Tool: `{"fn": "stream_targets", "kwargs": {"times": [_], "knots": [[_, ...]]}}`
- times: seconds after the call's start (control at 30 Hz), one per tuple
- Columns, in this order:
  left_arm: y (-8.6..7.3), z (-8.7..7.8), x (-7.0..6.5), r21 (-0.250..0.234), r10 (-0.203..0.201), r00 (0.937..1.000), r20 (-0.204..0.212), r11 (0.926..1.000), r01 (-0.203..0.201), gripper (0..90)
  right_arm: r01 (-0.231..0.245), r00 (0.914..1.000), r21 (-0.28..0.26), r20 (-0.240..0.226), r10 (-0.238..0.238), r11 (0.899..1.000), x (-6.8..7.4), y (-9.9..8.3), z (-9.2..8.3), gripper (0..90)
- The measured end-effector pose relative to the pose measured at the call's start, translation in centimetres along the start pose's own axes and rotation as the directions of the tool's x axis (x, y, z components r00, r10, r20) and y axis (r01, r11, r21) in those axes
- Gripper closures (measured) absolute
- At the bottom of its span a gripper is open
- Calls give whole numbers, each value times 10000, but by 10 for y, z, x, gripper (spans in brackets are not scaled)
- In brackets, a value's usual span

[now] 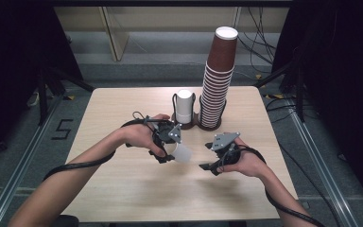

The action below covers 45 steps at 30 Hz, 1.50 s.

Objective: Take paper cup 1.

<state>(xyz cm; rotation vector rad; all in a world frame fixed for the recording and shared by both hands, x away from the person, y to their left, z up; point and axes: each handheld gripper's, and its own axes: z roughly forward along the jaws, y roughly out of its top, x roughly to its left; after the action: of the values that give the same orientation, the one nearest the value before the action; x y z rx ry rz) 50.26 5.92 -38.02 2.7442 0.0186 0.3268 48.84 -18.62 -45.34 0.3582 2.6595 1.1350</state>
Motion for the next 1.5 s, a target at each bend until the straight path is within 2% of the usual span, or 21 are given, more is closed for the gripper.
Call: {"fn": "stream_targets", "kwargs": {"times": [0.03, 0.1, 0.3, 0.47, 0.6, 0.67, 0.8, 0.83, 0.87, 0.9, 0.97, 1.0, 1.07, 1.13, 1.23, 1.27, 1.33, 1.4, 1.43, 1.47, 1.5], "knots": [[1, 0, 0, 111, -3, 10000, 56, 9999, 3, 230, -496, 9988, 139, 5, 496, 9987, 3, 0, -1, 188], [4, -1, -1, 377, -4, 9999, 133, 9993, 0, 230, -173, 9998, 61, -69, 173, 9998, 3, 1, 0, 189], [9, -1, 0, 1050, 321, 9994, 86, 9939, -328, 230, -174, 9998, 145, -121, 176, 9997, 8, 4, 4, 195], [14, 1, -2, 1423, 462, 9989, 79, 9887, -468, 230, 197, 9998, -246, 23, -196, 9995, 13, 17, 11, 205], [17, 2, -2, 1684, 645, 9979, 86, 9836, -650, 230, 368, 9992, -462, 180, -360, 9983, 16, 24, 16, 209], [18, 4, -2, 1781, 737, 9972, 108, 9812, -744, 230, 291, 9994, -636, 217, -278, 9976, 18, 28, 19, 209], [20, 5, -4, 1818, 783, 9968, 148, 9801, -797, 230, 274, 9995, -1145, 164, -257, 9930, 21, 36, 25, 213], [21, 6, -4, 1818, 828, 9964, 203, 9797, -851, 230, -112, 9999, -1138, 91, 123, 9934, 24, 39, 26, 216], [21, 6, -4, 1818, 828, 9964, 203, 9797, -851, 230, -112, 9999, -1138, 91, 123, 9934, 24, 39, 26, 216], [21, 5, -4, 1820, 874, 9960, 207, 9792, -897, 230, 231, 9997, -1221, 79, -223, 9923, 22, 40, 28, 225], [22, 5, -4, 1765, 880, 9959, 195, 9802, -901, 230, 362, 9993, -1259, 160, -345, 9914, 22, 41, 29, 232], [23, 4, -4, 1760, 886, 9958, 207, 9802, -909, 230, -55, 10000, -1225, 4, 56, 9925, 24, 41, 32, 239], [24, 4, -4, 1715, 919, 9956, 203, 9807, -940, 230, -1, 10000, -1190, 4, 2, 9929, 24, 41, 33, 242], [25, 3, -4, 1724, 956, 9952, 200, 9802, -976, 231, 287, 9996, -1294, 29, -286, 9912, 22, 42, 35, 251], [25, 3, -4, 1693, 994, 9947, 243, 9803, -1021, 231, 270, 9996, -1365, -10, -273, 9903, 22, 42, 38, 259], [26, 3, -4, 1680, 998, 9947, 255, 9804, -1027, 231, 135, 9998, -1329, -126, -153, 9910, 23, 42, 39, 262], [26, 3, -4, 1681, 1017, 9945, 248, 9802, -1044, 231, 271, 9996, -1324, -87, -285, 9908, 23, 43, 40, 268], [26, 3, -5, 1609, 997, 9946, 282, 9816, -1029, 231, -95, 9998, -1279, -190, 71, 9917, 26, 43, 42, 278], [26, 4, -5, 1599, 1028, 9943, 268, 9815, -1058, 231, 310, 9994, -1400, -122, -330, 9897, 24, 44, 42, 283], [26, 5, -6, 1364, 844, 9961, 261, 9868, -872, 231, 322, 9992, -1408, -175, -350, 9895, 25, 44, 43, 289], [26, 5, -6, 1378, 871, 9958, 275, 9864, -900, 231, 193, 9994, -1387, -271, -233, 9901, 26, 44, 44, 296]]}}
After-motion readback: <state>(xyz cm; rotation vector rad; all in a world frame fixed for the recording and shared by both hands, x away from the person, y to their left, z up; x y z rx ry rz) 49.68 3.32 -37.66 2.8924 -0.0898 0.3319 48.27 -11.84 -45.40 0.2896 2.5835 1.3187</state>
